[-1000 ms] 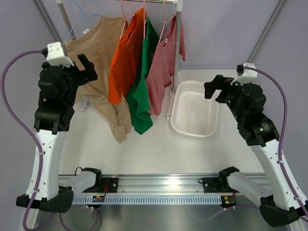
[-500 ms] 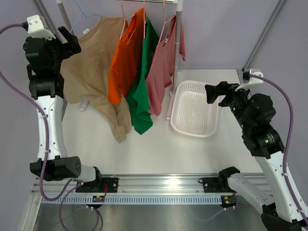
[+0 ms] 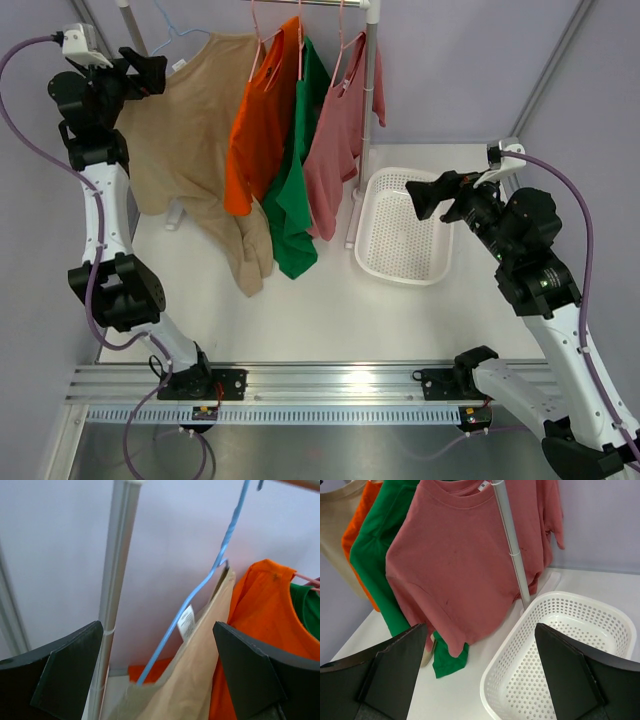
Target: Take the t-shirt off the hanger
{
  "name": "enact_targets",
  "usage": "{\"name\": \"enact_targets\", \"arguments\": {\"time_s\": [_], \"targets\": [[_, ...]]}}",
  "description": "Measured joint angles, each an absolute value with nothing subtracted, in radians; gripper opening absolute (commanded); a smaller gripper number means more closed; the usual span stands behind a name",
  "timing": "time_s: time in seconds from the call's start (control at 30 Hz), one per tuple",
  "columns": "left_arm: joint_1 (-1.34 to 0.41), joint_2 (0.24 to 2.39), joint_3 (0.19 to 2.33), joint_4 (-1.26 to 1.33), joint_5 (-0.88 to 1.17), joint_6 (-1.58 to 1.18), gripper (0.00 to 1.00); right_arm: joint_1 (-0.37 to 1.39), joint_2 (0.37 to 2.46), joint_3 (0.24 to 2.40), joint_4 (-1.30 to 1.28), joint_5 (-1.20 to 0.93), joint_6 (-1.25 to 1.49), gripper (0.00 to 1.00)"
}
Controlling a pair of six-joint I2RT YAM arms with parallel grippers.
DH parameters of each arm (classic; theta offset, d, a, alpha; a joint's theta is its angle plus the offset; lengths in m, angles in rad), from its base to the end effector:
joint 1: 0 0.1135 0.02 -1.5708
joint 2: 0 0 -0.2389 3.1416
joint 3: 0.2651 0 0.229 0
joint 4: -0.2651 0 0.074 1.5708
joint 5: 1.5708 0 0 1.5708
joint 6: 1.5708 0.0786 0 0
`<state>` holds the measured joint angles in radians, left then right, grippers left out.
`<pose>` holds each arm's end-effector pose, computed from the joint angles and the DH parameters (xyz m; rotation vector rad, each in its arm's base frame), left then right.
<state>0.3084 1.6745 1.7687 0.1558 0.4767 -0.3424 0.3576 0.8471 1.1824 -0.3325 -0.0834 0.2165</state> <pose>0.3906 0.0866 0.4672 -0.0302 1.3570 -0.3431 0.1879 0.0772 0.4223 -0.1784 1.5813 0.5150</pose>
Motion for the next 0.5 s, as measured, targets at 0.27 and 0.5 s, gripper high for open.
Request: {"name": "enact_targets", "arguments": {"time_s": [0.27, 0.5], "targets": [[0.306, 1.768, 1.933, 0.212, 0.558, -0.340, 0.97, 0.358, 0.837, 1.182, -0.326, -0.099, 0.213, 0.99], [0.306, 1.850, 2.042, 0.213, 0.576, -0.346, 0.89, 0.358, 0.836, 1.183, -0.327, -0.100, 0.213, 1.00]]}}
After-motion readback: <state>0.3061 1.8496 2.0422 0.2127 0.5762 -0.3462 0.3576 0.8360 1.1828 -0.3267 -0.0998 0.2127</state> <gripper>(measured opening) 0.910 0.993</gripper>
